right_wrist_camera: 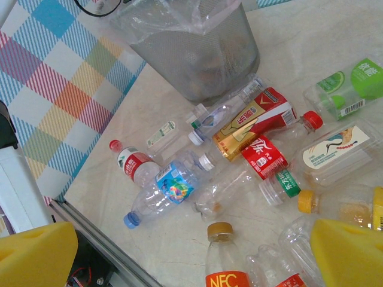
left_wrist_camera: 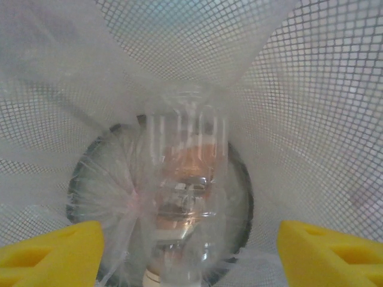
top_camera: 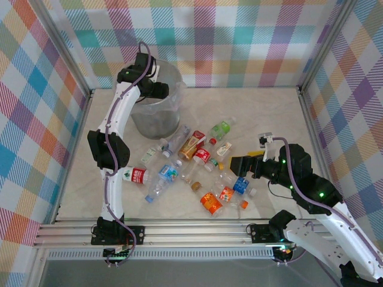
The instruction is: Put the plastic bottles in the bin
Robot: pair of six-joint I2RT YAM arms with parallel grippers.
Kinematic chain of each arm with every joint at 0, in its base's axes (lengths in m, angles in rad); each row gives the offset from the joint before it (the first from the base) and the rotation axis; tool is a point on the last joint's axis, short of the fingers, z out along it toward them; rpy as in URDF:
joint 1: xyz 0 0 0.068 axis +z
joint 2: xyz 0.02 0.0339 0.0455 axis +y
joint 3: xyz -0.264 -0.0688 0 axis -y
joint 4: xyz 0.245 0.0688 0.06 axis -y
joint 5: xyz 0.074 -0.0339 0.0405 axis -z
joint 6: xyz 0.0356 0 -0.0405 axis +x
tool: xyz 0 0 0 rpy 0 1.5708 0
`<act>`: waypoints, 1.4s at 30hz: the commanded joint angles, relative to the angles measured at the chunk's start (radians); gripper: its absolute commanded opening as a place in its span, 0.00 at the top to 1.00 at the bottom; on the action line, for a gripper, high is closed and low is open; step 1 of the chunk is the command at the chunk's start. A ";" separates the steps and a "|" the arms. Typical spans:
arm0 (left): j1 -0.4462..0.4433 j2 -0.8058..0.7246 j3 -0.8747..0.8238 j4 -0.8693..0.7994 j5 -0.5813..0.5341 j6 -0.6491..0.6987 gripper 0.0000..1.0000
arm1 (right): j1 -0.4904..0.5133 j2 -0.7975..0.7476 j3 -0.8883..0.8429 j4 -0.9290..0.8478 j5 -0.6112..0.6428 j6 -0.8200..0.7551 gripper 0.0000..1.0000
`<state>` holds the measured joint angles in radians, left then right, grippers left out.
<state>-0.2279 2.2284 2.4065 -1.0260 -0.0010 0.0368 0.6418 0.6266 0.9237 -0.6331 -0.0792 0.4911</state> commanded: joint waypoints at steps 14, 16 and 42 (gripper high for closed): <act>0.012 -0.195 0.049 0.022 0.111 -0.075 0.15 | 0.005 -0.014 -0.025 -0.033 0.154 0.099 0.00; 0.011 -0.232 0.049 0.028 0.132 -0.089 0.13 | 0.004 -0.022 -0.035 -0.051 0.194 0.129 0.00; -0.246 -0.838 -0.855 0.550 0.698 -0.194 0.00 | 0.004 0.275 -0.053 -0.340 0.138 0.202 0.14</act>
<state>-0.4397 1.4242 1.5951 -0.6289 0.6144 -0.1318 0.6418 0.8761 0.8932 -0.9092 0.0818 0.6533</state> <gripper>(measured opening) 0.997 0.872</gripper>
